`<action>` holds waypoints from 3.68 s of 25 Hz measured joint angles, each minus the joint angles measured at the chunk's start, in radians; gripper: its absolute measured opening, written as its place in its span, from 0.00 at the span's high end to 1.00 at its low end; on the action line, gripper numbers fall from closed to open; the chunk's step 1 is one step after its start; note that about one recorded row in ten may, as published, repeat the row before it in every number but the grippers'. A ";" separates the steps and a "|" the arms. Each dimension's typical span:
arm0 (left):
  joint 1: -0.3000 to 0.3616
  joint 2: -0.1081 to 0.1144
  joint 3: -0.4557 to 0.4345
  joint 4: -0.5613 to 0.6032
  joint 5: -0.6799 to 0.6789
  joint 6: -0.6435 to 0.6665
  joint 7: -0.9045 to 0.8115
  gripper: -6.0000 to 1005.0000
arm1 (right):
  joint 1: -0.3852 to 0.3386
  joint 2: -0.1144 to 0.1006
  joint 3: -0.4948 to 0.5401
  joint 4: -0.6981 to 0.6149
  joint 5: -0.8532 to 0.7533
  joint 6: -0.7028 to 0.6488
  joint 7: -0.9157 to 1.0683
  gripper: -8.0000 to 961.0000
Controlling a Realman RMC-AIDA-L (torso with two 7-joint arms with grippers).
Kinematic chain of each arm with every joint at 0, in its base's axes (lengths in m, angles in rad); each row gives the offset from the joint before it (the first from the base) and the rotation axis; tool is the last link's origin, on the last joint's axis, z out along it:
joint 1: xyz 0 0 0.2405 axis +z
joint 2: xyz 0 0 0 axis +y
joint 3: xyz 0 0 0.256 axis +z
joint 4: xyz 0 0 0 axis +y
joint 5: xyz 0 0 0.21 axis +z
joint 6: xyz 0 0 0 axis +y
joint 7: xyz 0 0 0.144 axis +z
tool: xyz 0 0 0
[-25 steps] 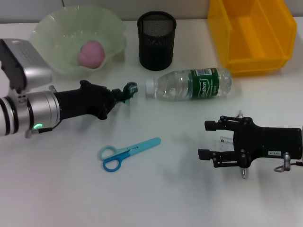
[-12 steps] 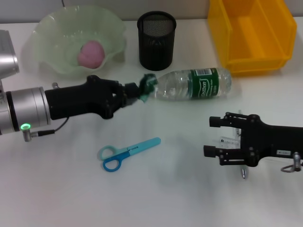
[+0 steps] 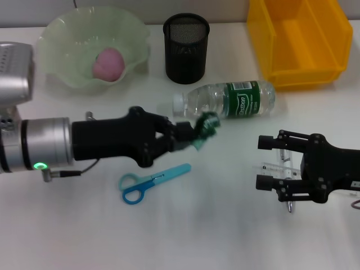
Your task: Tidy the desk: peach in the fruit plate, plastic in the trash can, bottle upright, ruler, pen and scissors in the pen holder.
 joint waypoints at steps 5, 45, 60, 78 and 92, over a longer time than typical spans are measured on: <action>-0.027 -0.004 0.053 -0.032 -0.004 0.018 0.002 0.97 | 0.004 0.000 0.000 0.000 0.002 -0.046 0.000 0.14; -0.054 -0.009 0.064 -0.100 -0.010 0.060 0.026 0.97 | 0.073 0.026 -0.031 0.086 0.032 0.026 -0.035 0.14; -0.061 -0.009 0.063 -0.100 -0.010 0.061 0.026 0.97 | 0.084 0.028 -0.031 0.109 0.030 0.033 -0.039 0.28; -0.063 -0.009 0.062 -0.100 -0.009 0.063 0.026 0.97 | 0.087 0.027 -0.055 0.104 0.026 0.035 -0.040 0.93; -0.062 -0.008 0.059 -0.100 -0.010 0.064 0.025 0.97 | 0.087 0.026 -0.055 0.103 0.031 0.035 -0.052 0.98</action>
